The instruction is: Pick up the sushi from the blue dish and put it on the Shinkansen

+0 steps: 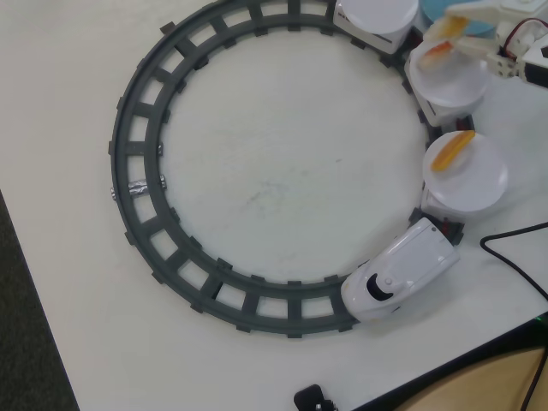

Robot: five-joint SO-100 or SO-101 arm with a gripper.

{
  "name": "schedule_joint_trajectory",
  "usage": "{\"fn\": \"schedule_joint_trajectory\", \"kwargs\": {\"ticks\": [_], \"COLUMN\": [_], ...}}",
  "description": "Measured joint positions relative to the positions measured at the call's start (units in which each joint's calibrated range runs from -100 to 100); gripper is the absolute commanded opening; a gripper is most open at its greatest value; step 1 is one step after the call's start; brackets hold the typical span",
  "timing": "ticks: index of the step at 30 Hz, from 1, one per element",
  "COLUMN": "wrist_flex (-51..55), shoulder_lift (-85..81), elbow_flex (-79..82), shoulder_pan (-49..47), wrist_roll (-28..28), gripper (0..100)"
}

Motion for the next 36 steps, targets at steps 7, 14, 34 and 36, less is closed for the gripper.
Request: {"fn": "schedule_joint_trajectory", "kwargs": {"ticks": [7,14,34,36], "wrist_flex": [0.0,0.0,0.0,0.0], "shoulder_lift": [0.0,0.0,0.0,0.0], "elbow_flex": [0.0,0.0,1.9,1.9], "shoulder_pan": [0.0,0.0,0.1,0.1], "wrist_roll": [0.0,0.0,0.0,0.0], "gripper": [2,2,2,2]}}
